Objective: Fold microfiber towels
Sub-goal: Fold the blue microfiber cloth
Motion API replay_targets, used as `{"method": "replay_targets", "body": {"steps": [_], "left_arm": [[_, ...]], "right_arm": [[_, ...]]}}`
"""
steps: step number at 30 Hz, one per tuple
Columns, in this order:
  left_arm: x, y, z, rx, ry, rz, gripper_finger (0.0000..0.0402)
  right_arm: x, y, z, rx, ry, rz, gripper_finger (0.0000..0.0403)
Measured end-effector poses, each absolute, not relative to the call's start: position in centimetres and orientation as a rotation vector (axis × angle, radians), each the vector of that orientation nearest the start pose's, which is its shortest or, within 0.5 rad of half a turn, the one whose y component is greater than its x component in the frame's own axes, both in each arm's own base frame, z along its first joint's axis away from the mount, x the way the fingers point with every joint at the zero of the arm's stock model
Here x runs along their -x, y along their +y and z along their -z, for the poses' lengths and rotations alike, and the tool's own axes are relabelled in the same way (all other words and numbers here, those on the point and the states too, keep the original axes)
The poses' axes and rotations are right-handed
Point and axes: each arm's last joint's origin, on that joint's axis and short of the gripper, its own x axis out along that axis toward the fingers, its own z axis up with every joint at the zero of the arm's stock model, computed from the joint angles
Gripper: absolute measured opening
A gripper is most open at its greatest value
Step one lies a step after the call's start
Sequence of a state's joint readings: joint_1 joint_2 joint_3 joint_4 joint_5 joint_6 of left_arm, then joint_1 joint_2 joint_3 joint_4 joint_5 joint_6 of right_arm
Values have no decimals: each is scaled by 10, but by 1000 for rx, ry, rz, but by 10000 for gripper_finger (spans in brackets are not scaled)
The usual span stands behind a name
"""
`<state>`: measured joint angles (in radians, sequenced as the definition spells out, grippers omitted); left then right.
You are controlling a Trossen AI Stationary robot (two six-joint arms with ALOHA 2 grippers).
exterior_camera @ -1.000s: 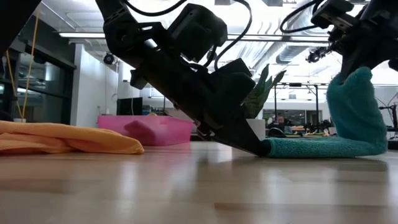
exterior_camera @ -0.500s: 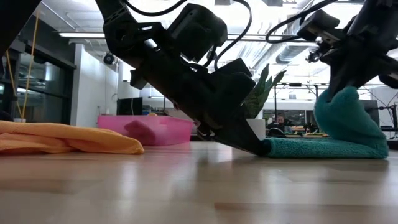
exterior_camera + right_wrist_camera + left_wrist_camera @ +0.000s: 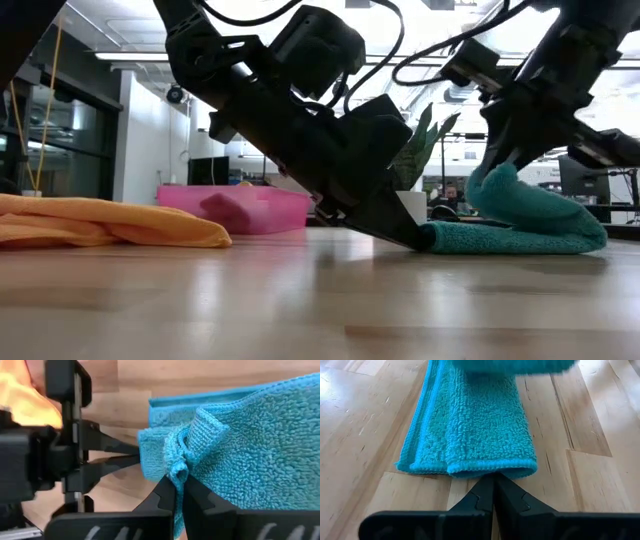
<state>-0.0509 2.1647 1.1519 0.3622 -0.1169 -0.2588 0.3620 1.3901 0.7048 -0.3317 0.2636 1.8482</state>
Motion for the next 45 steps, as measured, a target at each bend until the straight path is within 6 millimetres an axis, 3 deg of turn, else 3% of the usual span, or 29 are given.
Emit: {"method": "replay_targets", "body": {"steps": [17, 21, 28, 35, 41, 45], "left_arm": [[-425, -18, -88, 195, 636, -147, 0], [-425, -18, -88, 197, 636, -148, 0], [-425, -18, -88, 198, 635, -148, 0], [-424, -18, -88, 195, 640, -147, 0], [-424, -18, -88, 195, 641, -147, 0], [-424, -18, -88, 195, 642, -147, 0]], "right_arm": [[-250, 83, -164, -1390, 657, 761, 6], [-252, 79, -165, -1398, 627, 777, 45], [-252, 77, -167, -1382, 669, 744, 149], [-236, 71, -192, -1263, 682, 654, 205], [-218, 64, -203, -1066, 748, 618, 191], [-220, 65, -198, -986, 784, 603, 107]]}}
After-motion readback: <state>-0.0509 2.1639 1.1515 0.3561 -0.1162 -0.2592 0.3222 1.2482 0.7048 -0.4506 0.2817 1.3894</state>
